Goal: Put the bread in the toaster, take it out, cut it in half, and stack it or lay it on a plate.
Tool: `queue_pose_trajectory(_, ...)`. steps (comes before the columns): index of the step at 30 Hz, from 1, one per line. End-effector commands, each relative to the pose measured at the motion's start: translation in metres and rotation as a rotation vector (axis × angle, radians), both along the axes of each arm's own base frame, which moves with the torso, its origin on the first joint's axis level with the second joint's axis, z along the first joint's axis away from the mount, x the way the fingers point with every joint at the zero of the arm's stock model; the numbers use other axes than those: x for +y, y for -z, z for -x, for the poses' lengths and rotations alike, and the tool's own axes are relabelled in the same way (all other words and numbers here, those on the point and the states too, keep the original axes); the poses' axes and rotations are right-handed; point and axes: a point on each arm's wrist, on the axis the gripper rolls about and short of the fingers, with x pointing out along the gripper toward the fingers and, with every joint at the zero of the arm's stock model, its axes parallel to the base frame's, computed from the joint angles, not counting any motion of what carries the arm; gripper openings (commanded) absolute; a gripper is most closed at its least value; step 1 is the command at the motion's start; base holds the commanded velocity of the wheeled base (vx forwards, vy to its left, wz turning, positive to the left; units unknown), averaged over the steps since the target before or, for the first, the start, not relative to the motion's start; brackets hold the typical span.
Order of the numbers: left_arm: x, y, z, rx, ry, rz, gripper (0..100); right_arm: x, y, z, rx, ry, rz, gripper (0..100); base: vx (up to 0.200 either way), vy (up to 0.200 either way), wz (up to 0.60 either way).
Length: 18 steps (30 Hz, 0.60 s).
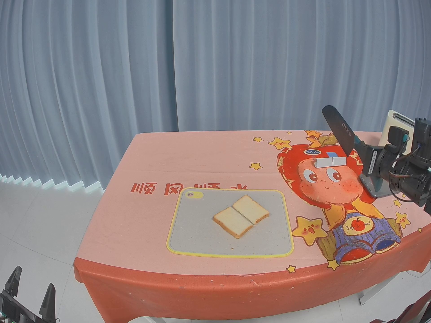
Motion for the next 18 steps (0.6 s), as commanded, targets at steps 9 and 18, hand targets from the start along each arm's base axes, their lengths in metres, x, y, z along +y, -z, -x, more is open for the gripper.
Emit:
queue_pose_trajectory(9,0.0000,0.0052,-0.0001,0.001,0.000,0.000,100,-0.0050,0.0061,0.0052,0.022,0.014,-0.015,0,0.000,0.000,0.00)
queue_pose_trajectory(18,0.0000,0.0052,-0.0001,0.001,0.000,0.000,100,-0.0064,0.0043,0.0028,0.017,0.026,-0.030,0,0.000,0.000,0.00)
